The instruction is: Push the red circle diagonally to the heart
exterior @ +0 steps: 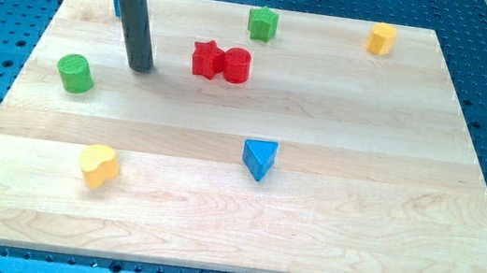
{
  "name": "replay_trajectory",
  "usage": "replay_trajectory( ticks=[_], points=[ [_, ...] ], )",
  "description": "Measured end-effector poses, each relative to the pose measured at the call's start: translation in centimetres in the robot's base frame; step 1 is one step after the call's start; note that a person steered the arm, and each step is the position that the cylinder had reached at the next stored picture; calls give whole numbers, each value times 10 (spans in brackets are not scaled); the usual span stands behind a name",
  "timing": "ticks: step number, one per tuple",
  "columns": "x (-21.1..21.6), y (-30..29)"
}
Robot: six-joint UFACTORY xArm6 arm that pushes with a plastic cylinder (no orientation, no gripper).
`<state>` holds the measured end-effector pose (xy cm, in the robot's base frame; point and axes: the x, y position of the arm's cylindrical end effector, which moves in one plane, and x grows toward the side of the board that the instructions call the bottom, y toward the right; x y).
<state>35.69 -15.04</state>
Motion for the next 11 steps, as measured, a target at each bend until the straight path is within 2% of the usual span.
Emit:
replay_trajectory(
  ticks=[1, 2, 3, 4, 5, 7, 9, 11],
  points=[
    [0, 4],
    [-27, 32],
    [-59, 68],
    [-58, 118],
    [-34, 151],
    [20, 147],
    [59, 77],
    [87, 115]
  ],
)
